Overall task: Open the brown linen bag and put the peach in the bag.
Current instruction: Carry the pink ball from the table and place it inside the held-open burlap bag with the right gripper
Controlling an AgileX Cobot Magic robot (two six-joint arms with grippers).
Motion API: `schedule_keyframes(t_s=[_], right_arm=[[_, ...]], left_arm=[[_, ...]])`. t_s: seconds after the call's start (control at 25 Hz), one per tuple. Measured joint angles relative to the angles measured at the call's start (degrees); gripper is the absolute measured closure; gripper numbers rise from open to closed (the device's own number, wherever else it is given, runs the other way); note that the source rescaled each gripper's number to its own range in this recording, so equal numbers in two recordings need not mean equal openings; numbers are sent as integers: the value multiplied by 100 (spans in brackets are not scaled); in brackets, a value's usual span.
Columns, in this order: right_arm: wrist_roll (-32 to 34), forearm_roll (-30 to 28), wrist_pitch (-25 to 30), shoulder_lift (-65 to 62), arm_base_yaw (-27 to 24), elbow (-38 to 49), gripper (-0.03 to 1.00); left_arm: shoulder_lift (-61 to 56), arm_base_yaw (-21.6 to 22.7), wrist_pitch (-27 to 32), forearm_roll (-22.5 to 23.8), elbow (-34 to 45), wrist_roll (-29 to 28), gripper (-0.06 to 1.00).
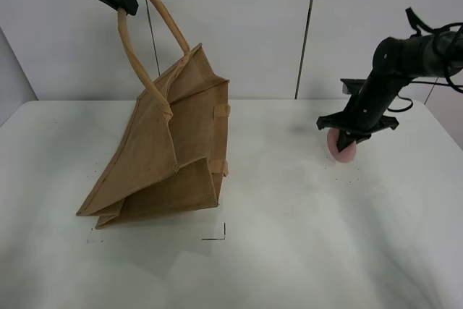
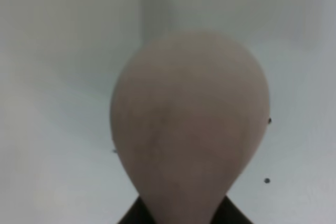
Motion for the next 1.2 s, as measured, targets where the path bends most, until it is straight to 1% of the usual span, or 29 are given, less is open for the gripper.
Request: schedule_keyframes(t_s=[0.12, 0.36, 0.48, 0.56, 0.64, 0.72, 0.84, 0.96, 1.08, 1.2], right_arm=[[-345, 352, 255, -364, 0, -374, 97], [-1064, 1200, 367, -1250, 19, -707, 97], [-1376, 1301, 497, -1490, 144, -707, 97], [-1556, 1320, 540, -1515, 310, -707, 97], [-1882, 1370, 535, -1497, 569, -701, 97], [-2331, 1649, 464, -1474, 835, -692, 97], [-3187, 2399, 165, -1396, 1247, -692, 97], [-4063, 3185, -233, -1197, 1550, -692, 97], [-4712, 3814, -479, -856, 1781, -692, 97], [-5092, 4277, -737, -439, 1972, -692, 97]], left_arm=[[0, 0, 0, 0, 0, 0, 94], [0, 0, 0, 0, 0, 0, 94], [0, 0, 0, 0, 0, 0, 94], [0, 0, 0, 0, 0, 0, 94], [0, 0, 0, 0, 0, 5, 94], [0, 0, 0, 0, 0, 5, 94], [0, 0, 0, 0, 0, 5, 94], [0, 0, 0, 0, 0, 5, 94], [-53, 0, 0, 0, 0, 5, 94], [-185, 0, 5, 0, 0, 28, 94]])
